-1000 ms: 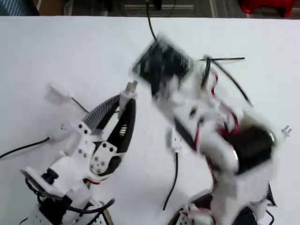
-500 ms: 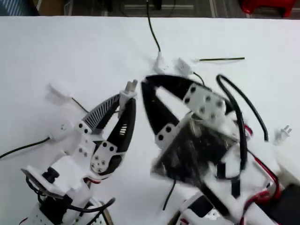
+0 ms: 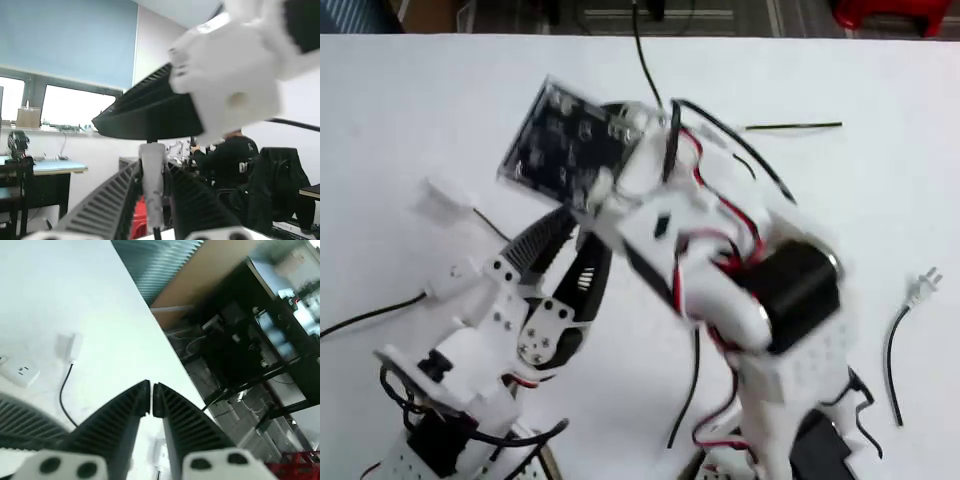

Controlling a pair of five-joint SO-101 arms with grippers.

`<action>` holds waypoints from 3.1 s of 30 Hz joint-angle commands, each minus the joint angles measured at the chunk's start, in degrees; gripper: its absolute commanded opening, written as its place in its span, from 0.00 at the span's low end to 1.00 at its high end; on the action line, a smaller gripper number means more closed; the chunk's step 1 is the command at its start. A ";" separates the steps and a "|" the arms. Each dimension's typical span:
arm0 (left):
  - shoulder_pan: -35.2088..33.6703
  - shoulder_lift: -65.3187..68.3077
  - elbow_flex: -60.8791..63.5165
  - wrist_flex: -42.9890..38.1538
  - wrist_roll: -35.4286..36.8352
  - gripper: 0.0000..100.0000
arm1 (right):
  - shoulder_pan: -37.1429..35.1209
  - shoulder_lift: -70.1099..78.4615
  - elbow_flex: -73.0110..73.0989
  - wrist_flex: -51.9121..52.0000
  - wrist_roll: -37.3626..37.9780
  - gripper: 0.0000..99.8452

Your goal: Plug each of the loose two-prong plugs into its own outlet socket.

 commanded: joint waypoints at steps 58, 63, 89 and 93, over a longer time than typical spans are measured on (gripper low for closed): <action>-9.45 12.70 -6.51 4.04 -0.18 0.02 | 27.30 -6.81 -0.62 10.77 5.89 0.02; -13.93 34.68 -19.34 6.07 6.95 0.02 | 42.59 -6.99 2.46 13.58 3.08 0.02; -7.87 92.97 -74.37 68.31 34.37 0.02 | 61.67 -6.90 59.78 4.79 1.67 0.02; -7.16 93.14 -74.20 68.48 43.43 0.02 | 60.79 -6.90 65.93 -0.31 1.41 0.02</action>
